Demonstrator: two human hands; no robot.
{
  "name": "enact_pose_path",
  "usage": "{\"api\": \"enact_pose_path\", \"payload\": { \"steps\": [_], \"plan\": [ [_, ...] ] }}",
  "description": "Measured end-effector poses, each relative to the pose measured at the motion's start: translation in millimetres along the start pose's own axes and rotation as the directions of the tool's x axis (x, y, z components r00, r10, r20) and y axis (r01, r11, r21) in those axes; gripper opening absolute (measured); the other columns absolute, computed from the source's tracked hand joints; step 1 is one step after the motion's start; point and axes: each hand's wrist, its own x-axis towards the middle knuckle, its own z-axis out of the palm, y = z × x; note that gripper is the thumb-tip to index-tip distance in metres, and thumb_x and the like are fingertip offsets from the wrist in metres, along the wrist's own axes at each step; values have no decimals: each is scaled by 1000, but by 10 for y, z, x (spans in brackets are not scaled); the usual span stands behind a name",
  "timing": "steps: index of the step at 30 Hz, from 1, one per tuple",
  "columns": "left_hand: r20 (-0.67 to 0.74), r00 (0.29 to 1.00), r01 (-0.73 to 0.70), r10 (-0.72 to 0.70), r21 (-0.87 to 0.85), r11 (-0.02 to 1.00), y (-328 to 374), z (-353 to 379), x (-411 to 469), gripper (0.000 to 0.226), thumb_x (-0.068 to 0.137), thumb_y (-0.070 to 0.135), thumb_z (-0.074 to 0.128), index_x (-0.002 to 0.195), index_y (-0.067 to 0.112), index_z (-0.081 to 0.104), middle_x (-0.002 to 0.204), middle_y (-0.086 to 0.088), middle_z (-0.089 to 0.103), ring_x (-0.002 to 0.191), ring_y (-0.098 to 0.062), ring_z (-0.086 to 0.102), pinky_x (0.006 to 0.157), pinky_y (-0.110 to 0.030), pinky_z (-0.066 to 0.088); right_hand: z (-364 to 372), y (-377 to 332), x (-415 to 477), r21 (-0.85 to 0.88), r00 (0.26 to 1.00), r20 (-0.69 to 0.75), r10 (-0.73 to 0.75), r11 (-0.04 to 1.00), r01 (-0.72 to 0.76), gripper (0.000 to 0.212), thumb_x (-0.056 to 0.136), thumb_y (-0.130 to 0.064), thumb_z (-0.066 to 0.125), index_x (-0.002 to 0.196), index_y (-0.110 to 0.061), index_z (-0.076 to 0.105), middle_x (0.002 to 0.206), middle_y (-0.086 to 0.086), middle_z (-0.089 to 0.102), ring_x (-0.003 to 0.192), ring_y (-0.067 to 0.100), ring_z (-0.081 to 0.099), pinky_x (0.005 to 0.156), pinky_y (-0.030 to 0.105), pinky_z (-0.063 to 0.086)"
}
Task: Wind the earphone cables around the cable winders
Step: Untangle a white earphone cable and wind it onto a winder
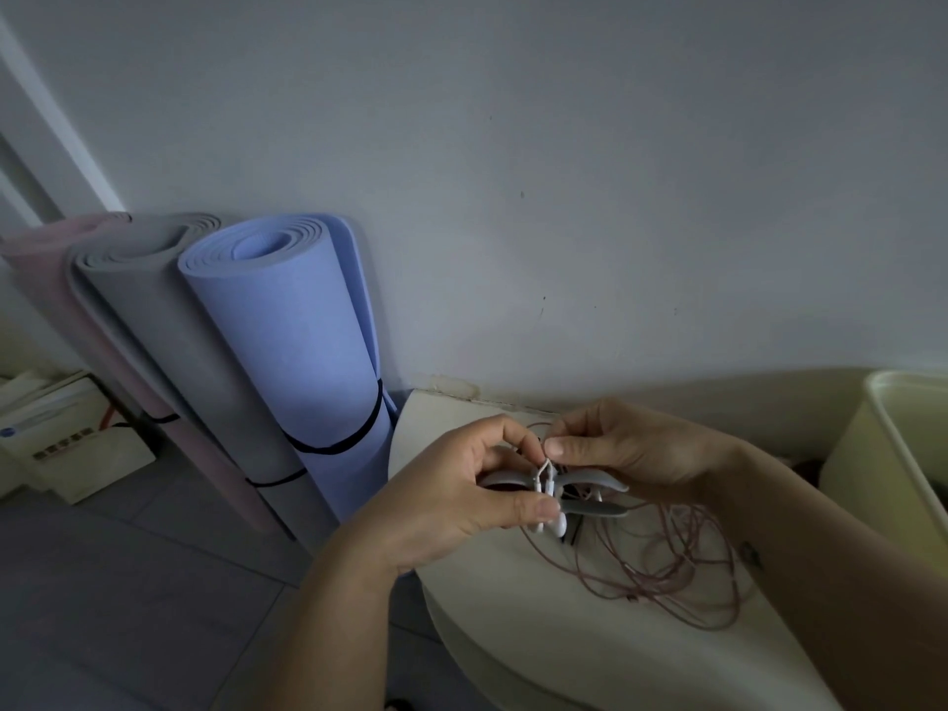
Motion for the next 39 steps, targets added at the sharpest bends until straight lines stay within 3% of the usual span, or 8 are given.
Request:
{"api": "enact_pose_path", "payload": {
  "steps": [10, 15, 20, 23, 26, 28, 34, 39],
  "plan": [
    [-39, 998, -46, 46, -5, 999, -12, -3, 10, 33, 69, 23, 83, 89, 21, 57, 89, -2, 73, 85, -12, 68, 81, -27, 54, 27, 30, 46, 31, 1000, 2, -17, 999, 17, 53, 47, -59, 86, 68, -13, 70, 71, 14, 58, 67, 25, 50, 61, 31, 35],
    [-62, 997, -56, 52, -63, 996, 29, 20, 0, 37, 63, 21, 76, 93, 15, 55, 84, 3, 73, 81, -7, 67, 75, -21, 52, 38, 27, 38, 45, 999, 26, -38, 998, 37, 76, 58, -55, 82, 92, 9, 63, 86, 27, 60, 78, 35, 48, 67, 34, 34],
    [-179, 983, -49, 24, -132, 990, 23, 14, 1, 38, 69, 12, 74, 103, 17, 58, 84, 11, 73, 84, -1, 67, 73, -15, 50, 125, 45, 10, 57, 995, -29, -100, 993, 101, 8, 85, -5, 64, 90, 0, 66, 83, 9, 68, 76, 17, 63, 69, 24, 50],
    [-222, 975, -17, 4, -56, 998, 0, -3, -6, 34, 79, 9, 73, 108, 21, 61, 87, 14, 73, 86, 2, 67, 73, -11, 48, 72, 79, 7, -81, 989, -147, -26, 997, 15, 20, 92, -9, 59, 98, 9, 63, 66, 5, 58, 53, 8, 45, 52, 19, 36],
    [-245, 969, -13, 9, -12, 1000, -15, -4, 6, 28, 82, 10, 72, 105, 24, 66, 95, 10, 74, 88, 0, 68, 73, -9, 48, 22, 78, -8, -220, 973, -230, -5, 974, -47, 29, 93, -22, 58, 101, 6, 64, 62, 23, 48, 45, 8, 32, 48, 23, 28],
    [-270, 963, -31, 23, -25, 999, -21, 5, 21, 26, 83, 10, 71, 102, 27, 67, 94, 10, 75, 87, 1, 68, 72, -8, 48, 32, 88, -17, -210, 973, -230, -26, 978, -23, 27, 93, -26, 57, 98, -2, 69, 50, 7, 41, 43, 9, 31, 48, 24, 27],
    [-429, 903, -96, -35, -280, 955, -109, -53, 75, 41, 60, 33, 76, 100, 25, 73, 99, 1, 75, 101, -17, 69, 90, -32, 52, 146, 125, 49, -211, 963, -264, -48, 977, -10, 22, 90, -35, 56, 79, -18, 66, 52, -1, 52, 42, 7, 37, 44, 18, 29],
    [-498, 857, -201, -133, -561, 803, -90, -39, 159, 9, 85, 8, 60, 90, 7, 68, 80, -4, 74, 78, -10, 70, 75, -21, 56, 350, 37, 125, -517, 930, -305, -204, 856, 18, 21, 97, -26, 50, 95, -18, 69, 66, -12, 57, 49, -5, 48, 49, 7, 35]
  ]
}}
